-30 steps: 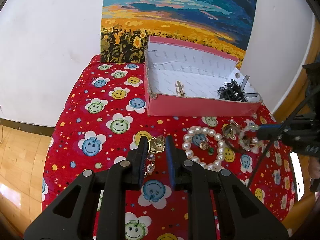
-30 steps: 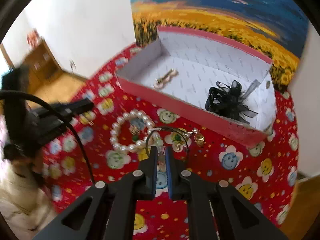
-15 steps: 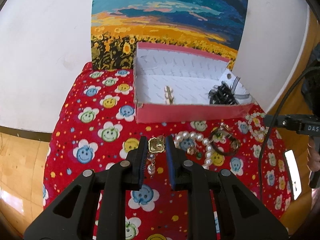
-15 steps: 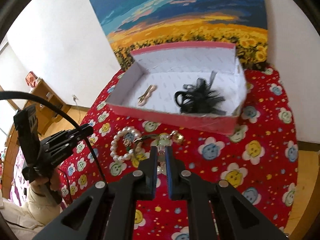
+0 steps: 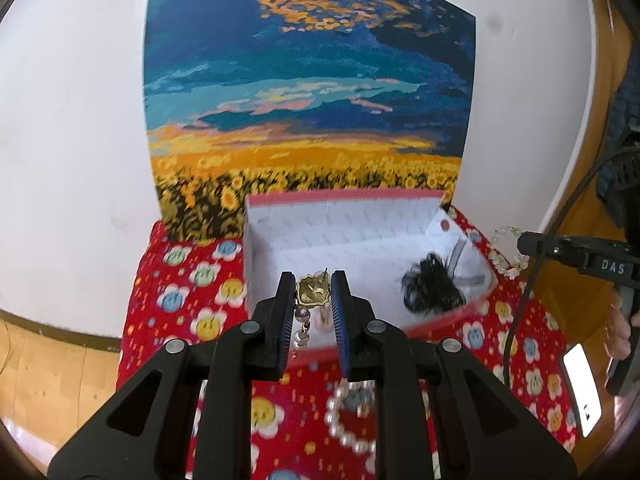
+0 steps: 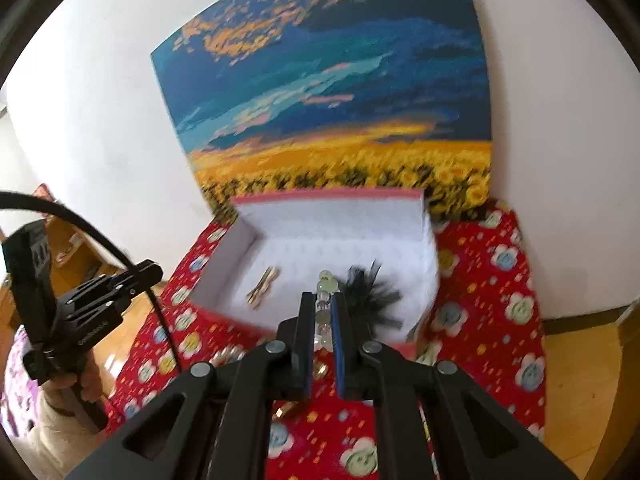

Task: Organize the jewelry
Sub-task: 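Carry both held pieces into the pink box and open both grippers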

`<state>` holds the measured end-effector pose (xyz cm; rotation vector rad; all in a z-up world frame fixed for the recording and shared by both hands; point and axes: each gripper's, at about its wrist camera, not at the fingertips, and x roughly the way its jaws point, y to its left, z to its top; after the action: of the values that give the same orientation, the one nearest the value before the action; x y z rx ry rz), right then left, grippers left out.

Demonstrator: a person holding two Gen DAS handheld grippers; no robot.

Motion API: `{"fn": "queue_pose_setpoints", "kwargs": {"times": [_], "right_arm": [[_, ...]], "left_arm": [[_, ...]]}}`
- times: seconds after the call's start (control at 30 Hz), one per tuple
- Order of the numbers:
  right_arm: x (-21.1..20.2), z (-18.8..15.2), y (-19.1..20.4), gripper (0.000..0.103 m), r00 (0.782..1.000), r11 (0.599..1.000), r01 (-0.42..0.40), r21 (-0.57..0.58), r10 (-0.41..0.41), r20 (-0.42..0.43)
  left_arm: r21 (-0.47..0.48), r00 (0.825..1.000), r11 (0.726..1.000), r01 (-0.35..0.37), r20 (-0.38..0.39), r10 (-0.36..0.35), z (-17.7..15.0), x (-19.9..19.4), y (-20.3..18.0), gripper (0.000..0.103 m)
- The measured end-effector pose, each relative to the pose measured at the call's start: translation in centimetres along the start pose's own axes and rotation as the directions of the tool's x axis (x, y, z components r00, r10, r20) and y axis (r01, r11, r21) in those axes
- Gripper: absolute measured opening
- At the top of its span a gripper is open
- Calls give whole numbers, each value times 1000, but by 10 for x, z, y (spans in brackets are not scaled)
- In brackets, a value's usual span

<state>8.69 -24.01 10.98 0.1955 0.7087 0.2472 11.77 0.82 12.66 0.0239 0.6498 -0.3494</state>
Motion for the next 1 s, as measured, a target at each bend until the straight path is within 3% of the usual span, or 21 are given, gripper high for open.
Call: {"fn": "queue_pose_setpoints", "kwargs": {"times": [0.13,0.37,0.53,0.73,1.0], "right_arm": [[10,12,-5,9,998,998,62,-3,-62,31],[42,28,-16,9,991,991,130,-40,-130,16],[67,32,-26,9,989,989,148,-23,-147,12],[98,36,-43,9,989,989,145,14,-145,-13],[124,38,-49,9,985,985,170,-6,-170,-39]], "left_arm": [[-14,1000,1000,10,-12,-10,17,28,-1,16],[-28,997,1000,3,-76,-5,30,95,-1,16],[-62,992,998,4,-123,-12,32,134,7,16],[-36,986,999,-16,-167,9,30,168,9,16],[-69,977,997,-16,-213,1,21,197,19,17]]}}
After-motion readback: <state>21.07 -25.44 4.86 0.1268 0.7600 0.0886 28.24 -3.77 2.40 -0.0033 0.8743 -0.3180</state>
